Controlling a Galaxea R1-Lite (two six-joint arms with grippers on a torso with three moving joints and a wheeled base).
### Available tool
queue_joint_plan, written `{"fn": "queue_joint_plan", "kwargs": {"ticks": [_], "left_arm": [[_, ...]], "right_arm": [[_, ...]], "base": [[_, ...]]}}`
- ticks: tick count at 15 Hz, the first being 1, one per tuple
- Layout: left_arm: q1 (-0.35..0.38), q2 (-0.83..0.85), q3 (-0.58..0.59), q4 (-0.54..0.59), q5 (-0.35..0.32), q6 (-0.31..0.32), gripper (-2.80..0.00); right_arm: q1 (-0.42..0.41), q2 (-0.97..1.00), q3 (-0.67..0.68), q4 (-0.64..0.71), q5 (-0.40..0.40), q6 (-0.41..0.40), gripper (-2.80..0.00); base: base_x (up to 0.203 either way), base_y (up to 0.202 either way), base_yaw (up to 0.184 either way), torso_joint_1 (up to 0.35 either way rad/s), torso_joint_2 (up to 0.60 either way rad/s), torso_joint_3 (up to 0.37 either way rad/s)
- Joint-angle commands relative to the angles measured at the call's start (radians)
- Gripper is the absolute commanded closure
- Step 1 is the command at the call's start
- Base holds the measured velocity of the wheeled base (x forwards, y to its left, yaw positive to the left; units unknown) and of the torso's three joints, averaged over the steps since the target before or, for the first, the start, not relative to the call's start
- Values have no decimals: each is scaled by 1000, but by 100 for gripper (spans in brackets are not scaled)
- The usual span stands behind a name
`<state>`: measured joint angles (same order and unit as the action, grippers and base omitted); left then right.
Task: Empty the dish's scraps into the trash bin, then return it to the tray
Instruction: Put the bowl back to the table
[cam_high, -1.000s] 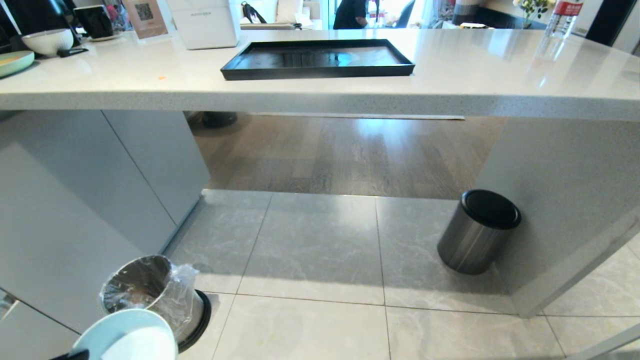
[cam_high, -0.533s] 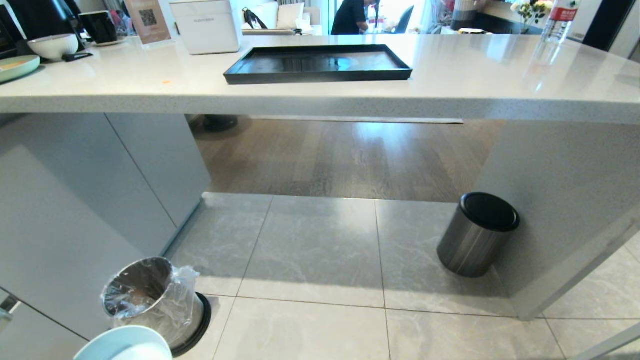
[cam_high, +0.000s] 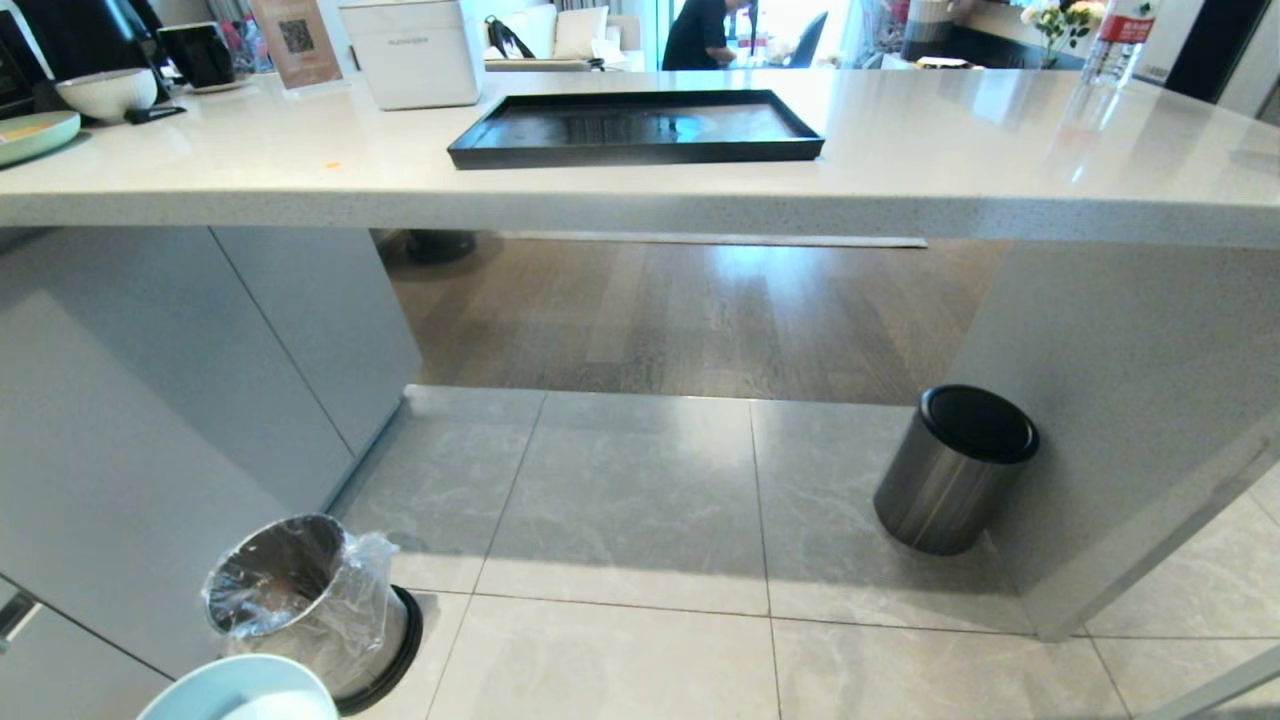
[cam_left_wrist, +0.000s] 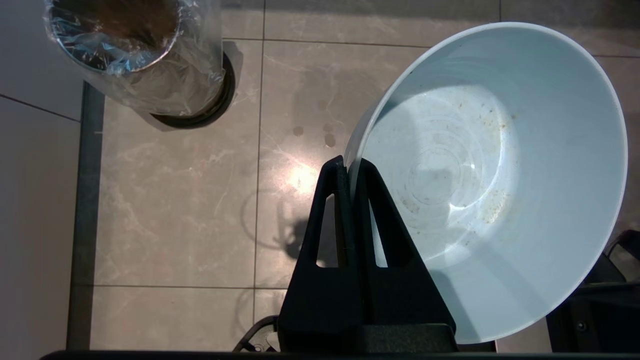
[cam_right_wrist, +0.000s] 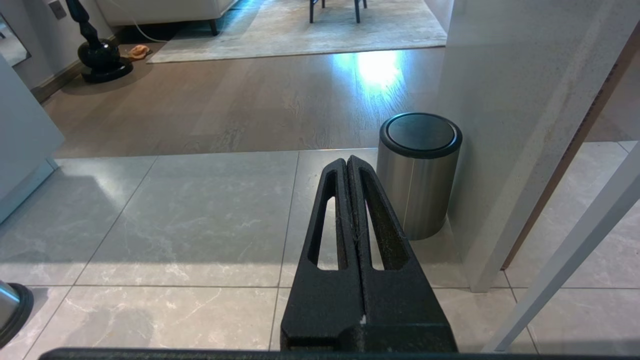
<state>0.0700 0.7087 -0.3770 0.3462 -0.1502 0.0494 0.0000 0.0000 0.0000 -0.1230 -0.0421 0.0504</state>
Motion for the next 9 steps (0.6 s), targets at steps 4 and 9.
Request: {"fn": "queue_joint_plan", "kwargs": {"ticks": [4,9], "left_arm": [[-1,-8,-3,-2,-19,-2,0],[-3,-8,21,-97,-42,-3,0]], "right_arm": [[0,0,0,-1,0,0,0],[0,0,0,-1,1,0,0]], "base": [[0,0,0,0,0,0],[0,0,0,0,0,0]]}}
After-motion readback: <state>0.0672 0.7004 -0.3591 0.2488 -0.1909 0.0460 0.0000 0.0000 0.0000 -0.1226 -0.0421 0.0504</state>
